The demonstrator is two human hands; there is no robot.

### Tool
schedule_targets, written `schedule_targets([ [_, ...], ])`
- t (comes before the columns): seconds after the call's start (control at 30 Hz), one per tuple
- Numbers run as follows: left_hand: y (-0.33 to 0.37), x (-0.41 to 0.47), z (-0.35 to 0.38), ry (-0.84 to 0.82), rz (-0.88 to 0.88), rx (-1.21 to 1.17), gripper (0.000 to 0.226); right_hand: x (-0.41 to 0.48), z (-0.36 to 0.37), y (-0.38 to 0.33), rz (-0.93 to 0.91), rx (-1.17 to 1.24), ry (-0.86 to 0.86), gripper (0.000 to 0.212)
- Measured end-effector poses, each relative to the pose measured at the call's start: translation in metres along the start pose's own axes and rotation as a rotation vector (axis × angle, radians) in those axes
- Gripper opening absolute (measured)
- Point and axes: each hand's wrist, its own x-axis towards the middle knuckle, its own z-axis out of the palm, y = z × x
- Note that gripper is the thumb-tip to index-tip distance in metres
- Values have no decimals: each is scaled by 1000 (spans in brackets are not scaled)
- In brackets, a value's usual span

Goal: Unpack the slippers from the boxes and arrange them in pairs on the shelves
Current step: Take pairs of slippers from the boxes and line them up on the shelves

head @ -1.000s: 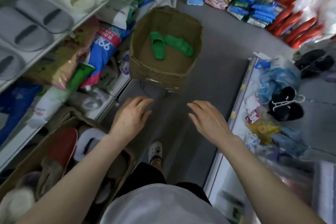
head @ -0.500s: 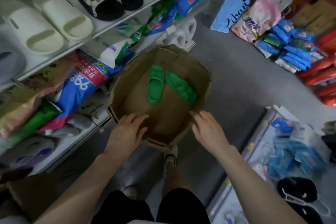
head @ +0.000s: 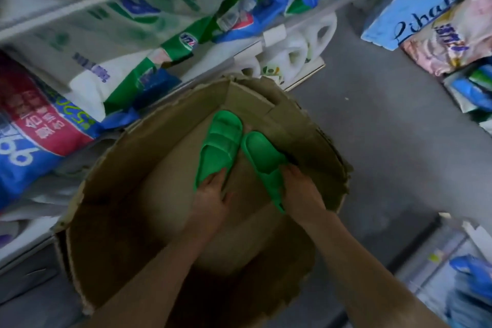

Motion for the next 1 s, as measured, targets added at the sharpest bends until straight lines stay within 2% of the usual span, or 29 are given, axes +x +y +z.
schedule_targets([
  [0.1,9,53,26,59,-227,-250,60,33,19,3,-14,-105,-62,72],
  [0.2,16,99,37,139,-407,-414,51,51,32,3,23,-132,-101,70],
  [0.3,10,131,42,225,-576,-630,47,58,37,0,31,-147,-88,59],
  [0.37,3,140,43,240,-613,-664,46,61,35,-2,35,-145,-80,47],
  [0.5,-13,115,25,153,-561,-445,45,56,25,-2,76,-139,-66,34],
  [0.63,-47,47,4,109,-439,-158,45,47,13,-1,68,-156,-48,28],
  [0.73,-74,3,6,101,-152,52,42,51,13,-7,22,-180,-45,23],
  [0.83,-94,-2,17,56,95,338,37,61,18,-28,-97,-106,-56,16],
  [0.93,-92,17,13,30,104,378,39,73,27,-56,-248,-26,-10,17],
  [1.0,-89,24,10,93,88,265,31,77,32,-67,-276,44,28,34],
])
